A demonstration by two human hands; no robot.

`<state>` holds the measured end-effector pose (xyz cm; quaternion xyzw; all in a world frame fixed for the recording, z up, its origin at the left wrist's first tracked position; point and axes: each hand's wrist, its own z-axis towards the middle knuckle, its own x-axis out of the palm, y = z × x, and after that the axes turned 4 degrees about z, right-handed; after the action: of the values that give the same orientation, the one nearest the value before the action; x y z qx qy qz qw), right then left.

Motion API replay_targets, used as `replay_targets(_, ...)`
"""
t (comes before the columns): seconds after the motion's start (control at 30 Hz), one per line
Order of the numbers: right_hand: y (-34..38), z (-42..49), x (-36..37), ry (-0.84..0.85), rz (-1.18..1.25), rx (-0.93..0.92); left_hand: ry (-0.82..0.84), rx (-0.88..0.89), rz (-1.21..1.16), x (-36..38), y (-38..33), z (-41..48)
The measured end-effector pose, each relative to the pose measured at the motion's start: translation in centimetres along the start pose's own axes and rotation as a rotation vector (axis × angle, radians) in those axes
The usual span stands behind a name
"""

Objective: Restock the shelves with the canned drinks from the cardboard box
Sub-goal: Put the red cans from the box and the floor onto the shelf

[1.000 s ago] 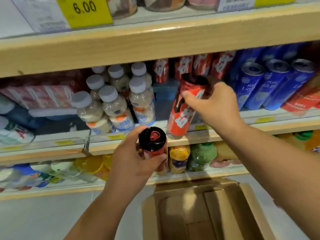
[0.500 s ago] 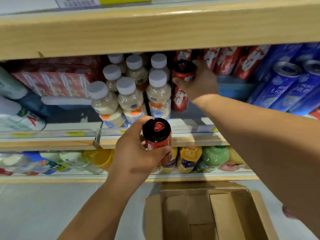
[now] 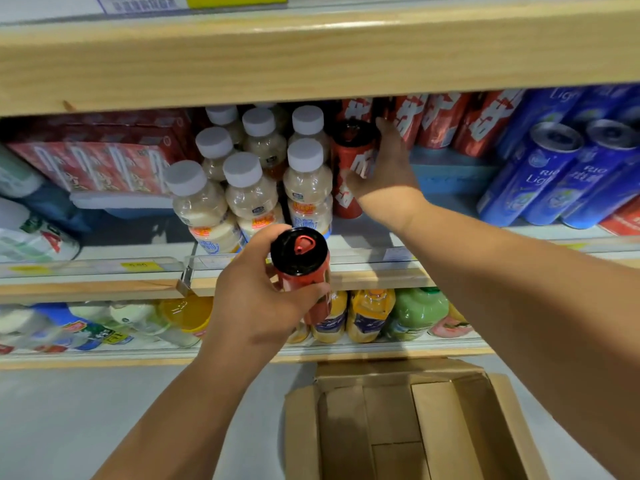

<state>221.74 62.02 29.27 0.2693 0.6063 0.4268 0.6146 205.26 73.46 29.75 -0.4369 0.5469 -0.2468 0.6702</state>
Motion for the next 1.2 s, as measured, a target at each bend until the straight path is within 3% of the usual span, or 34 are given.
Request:
replay_targets(0.1, 0.0, -3.8, -1.6, 0.035, -0.051, -0.004, 0.007, 0.018, -0.013, 0.1, -0.4, 0.1)
replay_targets(0.33, -1.3, -11.7, -1.0, 0.428, 0.1, -0.166, -0.01, 0.102, 0.032, 0.3, -2.4, 0.4)
replay_targets(0.57, -0.7, -12.4, -1.1, 0.205, 0.185, -0.11, 0.038, 0.08, 0.015, 1.4, -3.4, 0.6)
replay_targets(0.77, -1.9, -13.0, -2.0, 0.098, 0.207, -0.085, 0.193, 0.027, 0.114, 2.1, -3.9, 0.9)
replay_targets(0.93, -2.0, -11.1, -4.6, 0.038, 0.282, -0.027, 0.067, -0.02, 0.024, 1.6, -4.2, 1.1)
replay_targets(1.2, -2.9, -4.5, -5.2, -0.097, 0.114, -0.005, 0.009, -0.001, 0.24, 2.3, -1.5, 2.3)
